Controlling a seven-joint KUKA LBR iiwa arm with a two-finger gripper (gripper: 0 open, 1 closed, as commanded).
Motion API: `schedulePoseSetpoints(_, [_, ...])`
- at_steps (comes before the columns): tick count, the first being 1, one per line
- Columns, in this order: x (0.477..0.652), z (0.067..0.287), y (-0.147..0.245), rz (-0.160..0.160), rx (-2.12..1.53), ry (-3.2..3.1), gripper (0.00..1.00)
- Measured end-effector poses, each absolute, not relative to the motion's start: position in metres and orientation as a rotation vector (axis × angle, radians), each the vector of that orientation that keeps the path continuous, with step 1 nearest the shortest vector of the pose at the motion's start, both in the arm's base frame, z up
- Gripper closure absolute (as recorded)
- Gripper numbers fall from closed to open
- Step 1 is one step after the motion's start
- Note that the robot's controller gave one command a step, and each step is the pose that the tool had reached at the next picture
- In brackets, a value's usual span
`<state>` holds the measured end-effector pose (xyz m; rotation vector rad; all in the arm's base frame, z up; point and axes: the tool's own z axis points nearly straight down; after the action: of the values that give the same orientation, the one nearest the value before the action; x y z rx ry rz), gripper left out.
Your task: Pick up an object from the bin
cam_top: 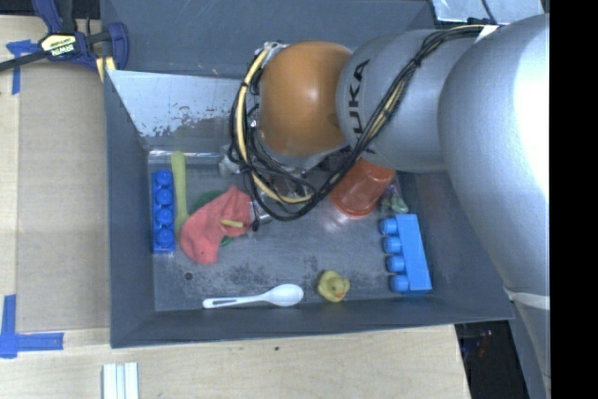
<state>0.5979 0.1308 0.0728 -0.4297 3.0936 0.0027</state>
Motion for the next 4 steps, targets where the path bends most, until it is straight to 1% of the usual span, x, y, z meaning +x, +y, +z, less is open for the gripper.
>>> schedulePoseSetpoints(1, [0.611,0.070,0.135,0.002,-0.408,3.099,1.00])
schedulePoseSetpoints(2, [0.607,0.070,0.133,0.002,-0.398,3.103,1.00])
schedulePoseSetpoints(3, [0.604,0.129,0.133,0.001,-0.415,3.105,1.00])
schedulePoseSetpoints(4, [0.592,0.205,0.148,0.000,-0.397,3.109,1.00])
